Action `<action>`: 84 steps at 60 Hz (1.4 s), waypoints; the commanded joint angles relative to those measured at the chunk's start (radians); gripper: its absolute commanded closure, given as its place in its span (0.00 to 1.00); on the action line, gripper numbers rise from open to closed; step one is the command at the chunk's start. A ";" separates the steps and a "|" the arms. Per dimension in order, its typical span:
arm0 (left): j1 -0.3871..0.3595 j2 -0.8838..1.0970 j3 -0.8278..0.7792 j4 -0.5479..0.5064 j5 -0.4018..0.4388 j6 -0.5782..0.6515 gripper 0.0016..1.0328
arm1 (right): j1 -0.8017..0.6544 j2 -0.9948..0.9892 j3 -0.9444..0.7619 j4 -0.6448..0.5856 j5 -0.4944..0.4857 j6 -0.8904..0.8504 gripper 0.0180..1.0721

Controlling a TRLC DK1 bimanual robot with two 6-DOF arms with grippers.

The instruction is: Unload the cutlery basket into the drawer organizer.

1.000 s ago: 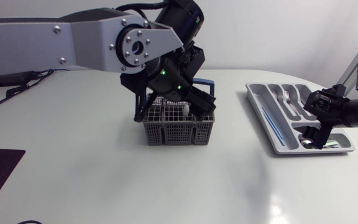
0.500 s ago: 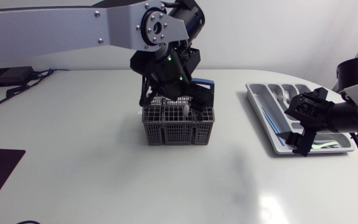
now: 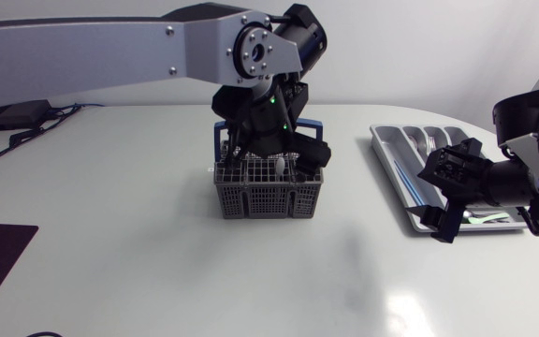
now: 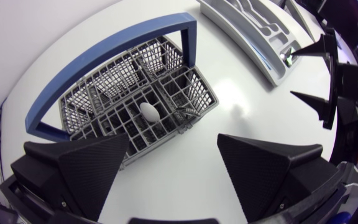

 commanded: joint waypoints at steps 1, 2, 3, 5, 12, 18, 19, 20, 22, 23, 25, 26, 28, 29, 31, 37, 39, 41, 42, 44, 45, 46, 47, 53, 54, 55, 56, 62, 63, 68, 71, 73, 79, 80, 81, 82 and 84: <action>-0.001 0.023 0.058 -0.013 -0.013 -0.131 0.03 | 0.008 -0.010 -0.035 -0.006 0.009 0.020 0.14; 0.000 0.023 0.061 -0.015 -0.013 -0.134 0.03 | 0.008 -0.011 -0.035 -0.006 0.009 0.019 0.14; 0.002 0.025 0.064 -0.013 -0.013 -0.136 0.03 | 0.009 -0.011 -0.037 -0.006 0.009 0.019 0.14; 0.008 0.026 0.070 -0.013 -0.013 -0.145 0.04 | 0.009 -0.011 -0.040 -0.006 0.009 0.019 0.14; 0.005 0.034 0.067 -0.015 -0.016 -0.159 0.04 | 0.009 -0.016 -0.049 -0.003 0.008 0.019 0.14; -0.015 0.031 0.068 -0.021 -0.038 -0.216 0.04 | 0.011 -0.022 -0.057 -0.002 0.008 0.019 0.14; -0.018 0.031 0.073 -0.025 -0.039 -0.222 0.04 | 0.011 -0.024 -0.058 0.000 0.008 0.019 0.14; -0.021 0.031 0.078 -0.033 -0.044 -0.223 0.04 | 0.011 -0.024 -0.060 0.000 0.008 0.019 0.14; -0.024 0.032 0.085 -0.048 -0.045 -0.223 0.04 | 0.012 -0.025 -0.061 0.000 0.008 0.019 0.14; -0.024 0.031 0.085 -0.053 -0.045 -0.226 0.04 | 0.012 -0.025 -0.063 0.000 0.008 0.019 0.14; -0.026 0.031 0.085 -0.053 -0.045 -0.254 0.04 | 0.014 -0.025 -0.064 0.000 0.008 0.019 0.14; -0.026 0.029 0.085 -0.053 -0.045 -0.268 0.04 | 0.014 -0.025 -0.064 0.000 0.008 0.019 0.14; -0.029 0.031 0.087 -0.058 -0.045 -0.286 0.04 | 0.014 -0.025 -0.066 0.000 0.008 0.019 0.14; -0.029 0.031 0.088 -0.061 -0.044 -0.297 0.04 | 0.015 -0.027 -0.068 0.000 0.008 0.019 0.14; -0.030 0.032 0.094 -0.076 -0.038 -0.326 0.04 | 0.015 -0.028 -0.071 0.000 0.008 0.020 0.14; -0.032 0.041 0.114 -0.114 -0.021 -0.392 0.04 | 0.021 -0.037 -0.080 0.001 0.008 0.022 0.14; -0.033 0.046 0.128 -0.133 0.001 -0.404 0.04 | 0.025 -0.039 -0.084 0.001 0.008 0.022 0.14; -0.029 0.052 0.141 -0.146 0.018 -0.412 0.04 | 0.028 -0.040 -0.088 0.001 0.008 0.023 0.14; -0.027 0.061 0.162 -0.176 0.050 -0.432 0.04 | 0.029 -0.044 -0.089 0.001 0.008 0.023 0.14; -0.024 0.069 0.179 -0.196 0.062 -0.436 0.04 | 0.032 -0.045 -0.092 0.001 0.008 0.028 0.14; -0.024 0.072 0.188 -0.208 0.064 -0.443 0.04 | 0.034 -0.047 -0.092 0.001 0.008 0.030 0.14; -0.024 0.077 0.196 -0.220 0.064 -0.453 0.04 | 0.037 -0.048 -0.094 0.001 0.008 0.033 0.14; -0.024 0.083 0.206 -0.240 0.064 -0.466 0.04 | 0.038 -0.048 -0.094 0.001 0.008 0.034 0.14; -0.020 0.109 0.226 -0.298 0.067 -0.562 0.04 | 0.048 -0.054 -0.098 0.001 0.008 0.046 0.14; -0.020 0.111 0.225 -0.304 0.070 -0.579 0.04 | 0.051 -0.056 -0.100 0.001 0.008 0.048 0.14; -0.020 0.112 0.223 -0.311 0.073 -0.588 0.04 | 0.052 -0.057 -0.100 0.001 0.008 0.049 0.14; -0.021 0.114 0.220 -0.312 0.087 -0.594 0.04 | 0.054 -0.060 -0.101 0.001 0.008 0.053 0.14; -0.027 0.124 0.216 -0.291 0.110 -0.601 0.04 | 0.067 -0.071 -0.109 -0.002 0.008 0.060 0.14; -0.029 0.126 0.214 -0.286 0.110 -0.602 0.04 | 0.069 -0.074 -0.112 -0.002 0.009 0.062 0.14; -0.030 0.130 0.213 -0.258 0.110 -0.611 0.04 | 0.080 -0.079 -0.120 -0.002 0.011 0.069 0.14; -0.030 0.140 0.225 -0.246 0.110 -0.604 0.04 | 0.084 -0.080 -0.123 -0.002 0.014 0.072 0.14; -0.029 0.144 0.225 -0.246 0.110 -0.608 0.04 | 0.086 -0.080 -0.129 0.001 0.014 0.074 0.14; -0.023 0.152 0.226 -0.231 0.110 -0.624 0.04 | 0.094 -0.087 -0.138 0.003 0.015 0.080 0.14; -0.023 0.153 0.226 -0.231 0.110 -0.627 0.04 | 0.095 -0.088 -0.138 0.001 0.015 0.082 0.14; -0.023 0.155 0.226 -0.231 0.110 -0.633 0.04 | 0.095 -0.088 -0.140 0.001 0.015 0.083 0.14; -0.023 0.157 0.226 -0.231 0.110 -0.639 0.04 | 0.097 -0.090 -0.141 0.001 0.015 0.085 0.14; -0.021 0.157 0.222 -0.231 0.110 -0.670 0.04 | 0.100 -0.093 -0.143 0.003 0.015 0.085 0.14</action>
